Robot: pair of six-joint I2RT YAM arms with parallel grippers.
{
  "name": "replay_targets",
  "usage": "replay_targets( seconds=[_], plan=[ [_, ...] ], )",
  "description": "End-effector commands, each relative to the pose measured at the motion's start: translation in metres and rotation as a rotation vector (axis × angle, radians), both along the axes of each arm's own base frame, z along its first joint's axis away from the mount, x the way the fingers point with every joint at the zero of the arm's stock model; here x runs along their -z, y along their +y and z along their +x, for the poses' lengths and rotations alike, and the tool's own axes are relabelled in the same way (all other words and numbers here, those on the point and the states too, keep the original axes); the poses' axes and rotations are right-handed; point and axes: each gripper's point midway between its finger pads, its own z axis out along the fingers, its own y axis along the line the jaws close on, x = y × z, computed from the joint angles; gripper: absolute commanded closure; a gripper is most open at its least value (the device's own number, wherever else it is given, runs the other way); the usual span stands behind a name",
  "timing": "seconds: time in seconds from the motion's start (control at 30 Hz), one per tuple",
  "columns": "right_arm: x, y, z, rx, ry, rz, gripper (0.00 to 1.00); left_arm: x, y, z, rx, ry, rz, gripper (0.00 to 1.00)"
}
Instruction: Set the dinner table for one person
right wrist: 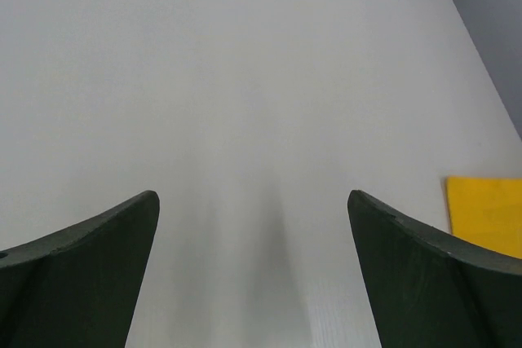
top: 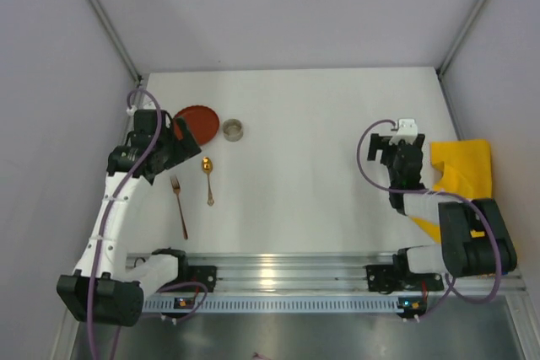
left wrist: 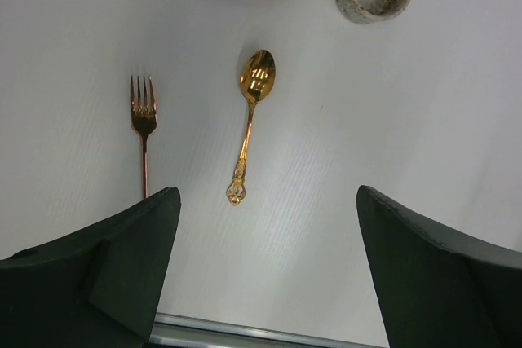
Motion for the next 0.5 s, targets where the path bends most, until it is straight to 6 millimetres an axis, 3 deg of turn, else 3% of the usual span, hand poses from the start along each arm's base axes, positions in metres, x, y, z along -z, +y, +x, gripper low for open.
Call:
replay_targets(
  seconds=[0.0,0.03,0.07,0.17,0.2,0.23,0.27,0.3,0.33,0.43,0.47],
  plan=[
    [-0.098,0.017,0.028,0.017,-0.037,0.015,0.0,-0.004,-0.013,0.012,0.06,-0.033,-0.041,0.06],
    [-0.115,0.025,0.034,0.025,-0.038,0.149,0.0,-0.005,-0.014,0.014,0.064,-0.036,-0.043,0.07],
    [-0.146,0.022,0.043,0.083,-0.043,0.224,0.0,-0.003,-0.015,0.018,0.068,-0.03,-0.044,0.07],
    [-0.148,0.017,0.057,0.218,0.028,0.473,0.0,-0.003,-0.025,0.03,0.101,-0.038,-0.072,0.07],
    [-0.128,0.006,0.064,0.261,0.112,0.481,0.0,-0.003,-0.027,0.034,0.106,-0.047,-0.072,0.07],
    [-0.121,0.001,0.066,0.283,0.178,0.476,0.0,-0.001,-0.03,0.036,0.113,-0.042,-0.081,0.08],
    [-0.121,-0.014,0.055,0.382,0.274,0.427,0.0,0.001,-0.038,0.037,0.14,-0.033,-0.11,0.08],
    [-0.102,-0.022,0.054,0.446,0.355,0.378,0.0,0.002,-0.041,0.038,0.15,-0.032,-0.121,0.09],
    [-0.095,-0.032,0.049,0.496,0.397,0.336,0.0,0.001,-0.044,0.04,0.159,-0.037,-0.13,0.11],
    [-0.068,-0.07,0.02,0.673,0.518,0.225,0.0,0.005,-0.051,0.039,0.188,-0.027,-0.142,0.11],
    [-0.057,-0.073,0.006,0.7,0.576,0.202,0.0,0.007,-0.054,0.038,0.208,-0.026,-0.131,0.11]
  ],
)
